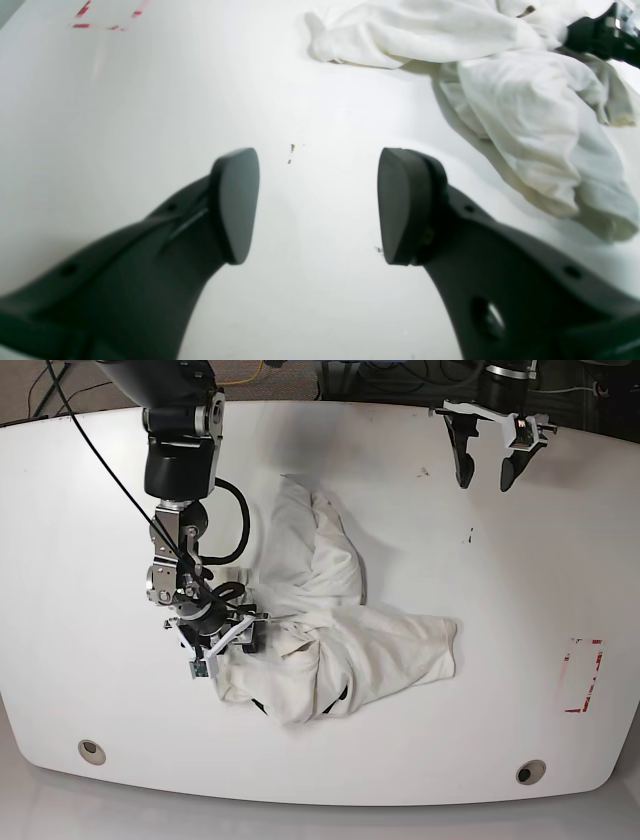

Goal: Layout the t-shirt on the table in an organized manner, then fold the t-shirt properly
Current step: 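Lower the right gripper onto the crumpled white t-shirt and pinch it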

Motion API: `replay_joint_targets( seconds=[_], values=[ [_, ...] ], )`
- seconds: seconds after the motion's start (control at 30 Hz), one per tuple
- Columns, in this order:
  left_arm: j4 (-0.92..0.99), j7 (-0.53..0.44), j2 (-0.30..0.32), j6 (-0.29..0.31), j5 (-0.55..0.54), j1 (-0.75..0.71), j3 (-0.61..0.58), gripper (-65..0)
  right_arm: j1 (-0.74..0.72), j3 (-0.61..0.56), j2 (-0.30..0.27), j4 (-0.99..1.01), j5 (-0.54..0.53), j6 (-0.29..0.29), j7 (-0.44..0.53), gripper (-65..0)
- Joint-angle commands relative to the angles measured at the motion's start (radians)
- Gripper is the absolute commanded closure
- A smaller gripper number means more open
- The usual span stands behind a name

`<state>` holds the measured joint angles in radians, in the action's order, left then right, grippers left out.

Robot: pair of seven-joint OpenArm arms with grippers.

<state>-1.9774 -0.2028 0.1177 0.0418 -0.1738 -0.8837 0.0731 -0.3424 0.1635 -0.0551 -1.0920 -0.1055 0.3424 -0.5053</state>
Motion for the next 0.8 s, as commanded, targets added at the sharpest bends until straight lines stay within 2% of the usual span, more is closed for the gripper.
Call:
replay_joint_targets(
  seconds=[0.0,0.03,0.2,0.33,0.6,0.77],
  values=[
    [-0.013,-0.028,0.017,0.000,0.003,-0.009,-0.002,-35.7,-0.030,0.000,-0.001,-0.018,-0.010,0.008,0.026,-26.6],
    [-0.013,-0.028,0.017,0.000,0.003,-0.007,-0.002,-35.7,-0.030,0.000,-0.001,-0.021,-0.012,0.008,0.026,-23.8],
    [-0.012,-0.022,0.018,0.000,0.003,-0.002,-0.002,-35.7,-0.017,0.000,-0.001,-0.083,-0.009,0.007,0.018,0.0],
    [-0.012,0.038,0.018,0.000,0.003,0.027,-0.002,-35.7,0.013,0.000,-0.001,-0.165,-0.010,0.005,-0.006,-1.9],
    [-0.012,0.154,0.018,0.005,0.001,0.093,-0.019,-35.7,0.081,0.000,0.018,-0.346,-0.007,0.004,-0.065,0.0],
    [-0.012,0.230,0.017,0.063,0.000,0.156,-0.062,-35.8,0.138,0.000,0.021,-0.475,-0.007,0.004,-0.095,0.0]
  ],
)
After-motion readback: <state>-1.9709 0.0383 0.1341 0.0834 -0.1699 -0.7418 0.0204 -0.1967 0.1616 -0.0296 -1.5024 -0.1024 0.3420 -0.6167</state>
